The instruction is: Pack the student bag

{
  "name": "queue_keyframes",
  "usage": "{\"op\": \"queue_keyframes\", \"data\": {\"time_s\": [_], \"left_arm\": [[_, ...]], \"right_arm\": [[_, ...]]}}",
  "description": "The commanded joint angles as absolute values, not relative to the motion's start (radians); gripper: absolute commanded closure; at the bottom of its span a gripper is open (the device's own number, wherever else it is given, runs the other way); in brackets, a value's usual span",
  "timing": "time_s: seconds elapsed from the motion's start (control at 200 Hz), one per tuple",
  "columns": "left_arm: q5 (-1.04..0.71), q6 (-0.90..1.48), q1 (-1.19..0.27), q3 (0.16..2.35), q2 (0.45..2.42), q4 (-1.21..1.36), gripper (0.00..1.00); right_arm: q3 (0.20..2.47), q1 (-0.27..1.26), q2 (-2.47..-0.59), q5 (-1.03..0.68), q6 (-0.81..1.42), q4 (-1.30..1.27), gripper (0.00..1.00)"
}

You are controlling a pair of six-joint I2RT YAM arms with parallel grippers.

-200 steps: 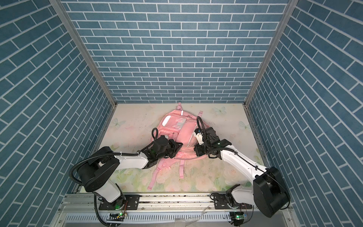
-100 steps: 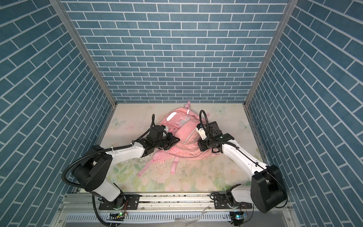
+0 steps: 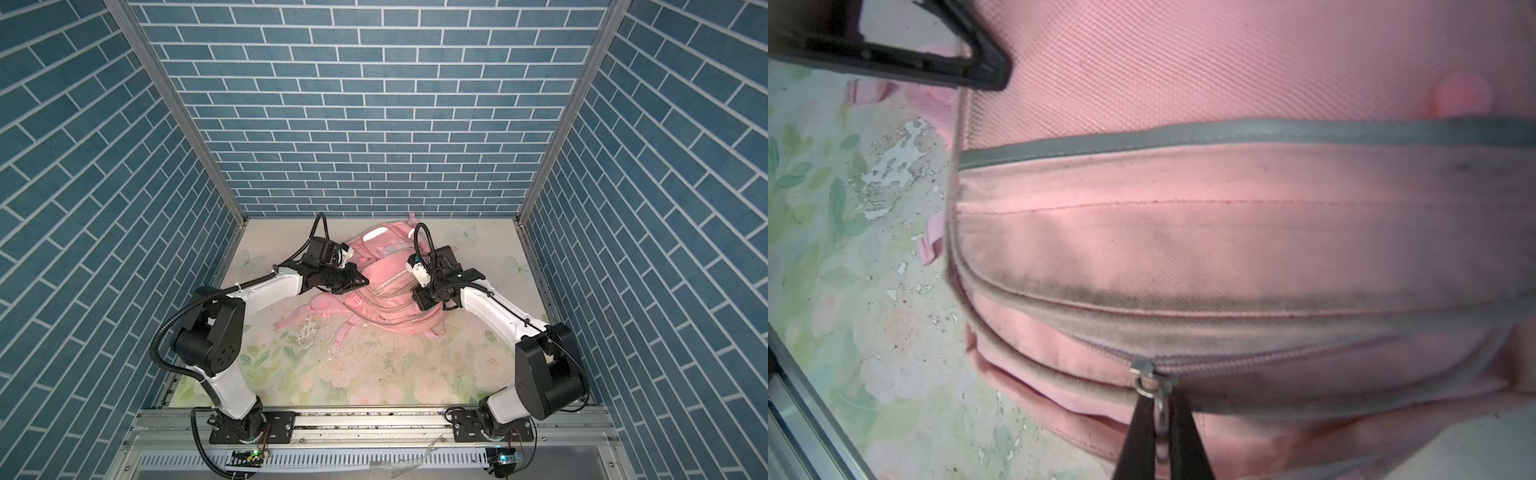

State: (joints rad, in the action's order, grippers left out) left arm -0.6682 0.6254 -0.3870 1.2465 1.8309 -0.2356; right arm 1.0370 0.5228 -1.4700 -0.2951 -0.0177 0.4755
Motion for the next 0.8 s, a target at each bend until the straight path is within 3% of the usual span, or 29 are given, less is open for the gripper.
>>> {"op": "queue_keyframes", "data": {"time_s": [0.0,0.045,0.18,0.29,0.56,0.795], "left_arm": [[-0.531,0.466,-0.29,1.344,1.88,-0.37,0.88],[-0.512,0.475,-0.279,1.366,1.881,-0.379,0.74],[-0.442,0.561,-0.277,1.344,1.805,-0.376,0.62],[-0.353,0.65,-0.325,1.282,1.688,-0.361,0.46],[-0.18,1.198,-0.585,0.944,1.389,-0.068,0.43],[-0.048,1.538,-0.772,0.756,1.337,0.148,0.41]], "right_arm": [[1.051,0.584,-1.466,-0.273,0.109,0.516,1.0],[1.049,0.607,-1.473,-0.278,0.144,0.494,1.0],[1.047,0.633,-1.488,-0.252,0.208,0.473,1.0],[1.014,0.648,-1.458,-0.247,0.221,0.436,1.0],[0.965,0.65,-1.439,-0.255,0.229,0.402,1.0],[0.91,0.649,-1.404,-0.286,0.229,0.335,1.0]]}}
